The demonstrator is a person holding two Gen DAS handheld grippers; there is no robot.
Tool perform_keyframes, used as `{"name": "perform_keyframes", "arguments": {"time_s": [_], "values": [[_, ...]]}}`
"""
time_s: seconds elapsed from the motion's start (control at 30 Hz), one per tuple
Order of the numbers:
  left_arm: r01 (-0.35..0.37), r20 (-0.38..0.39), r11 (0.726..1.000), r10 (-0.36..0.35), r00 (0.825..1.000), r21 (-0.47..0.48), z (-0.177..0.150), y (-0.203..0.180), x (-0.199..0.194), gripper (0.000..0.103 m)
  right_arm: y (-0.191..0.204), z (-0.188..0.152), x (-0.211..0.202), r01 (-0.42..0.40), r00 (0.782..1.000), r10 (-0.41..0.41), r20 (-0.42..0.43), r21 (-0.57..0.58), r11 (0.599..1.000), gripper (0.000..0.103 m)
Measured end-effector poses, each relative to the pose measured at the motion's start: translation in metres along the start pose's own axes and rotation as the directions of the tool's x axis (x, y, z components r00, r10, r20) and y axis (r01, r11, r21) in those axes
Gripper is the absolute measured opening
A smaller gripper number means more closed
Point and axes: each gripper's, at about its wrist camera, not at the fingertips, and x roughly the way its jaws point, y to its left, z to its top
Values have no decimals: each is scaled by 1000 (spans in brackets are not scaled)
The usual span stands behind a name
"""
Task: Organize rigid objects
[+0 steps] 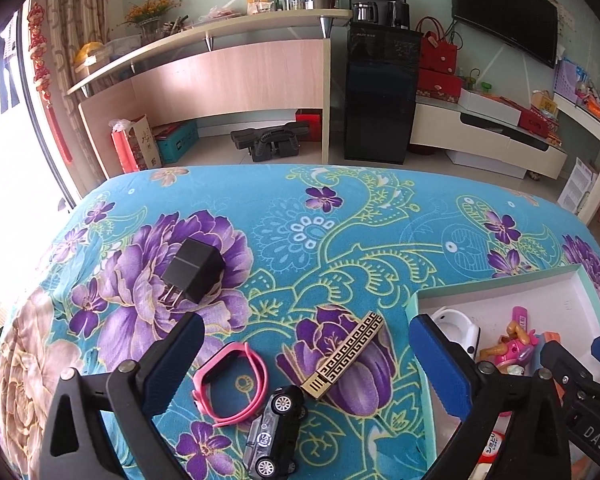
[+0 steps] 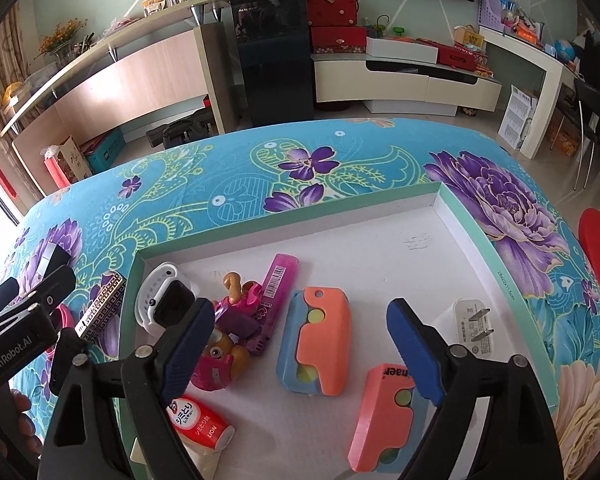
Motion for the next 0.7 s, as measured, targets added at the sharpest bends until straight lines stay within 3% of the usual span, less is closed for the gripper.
{"name": "perform_keyframes", "arguments": {"time_s": [0.17,0.4,0.7], "values": [[-50,-10,997,50,999,-66,2,34,-5,103,7,1,-3,-16,1000,17,16,-7,1000,95],[-167,-6,971,168,986,-173,1,88,-19,103,37,3,-10,-101,993,103,49,-56,993,95],[-215,-66,954,205,976,-211,-12,119,-17,103,83,-1,-7,-181,982,186,27,-132,975,95]]}}
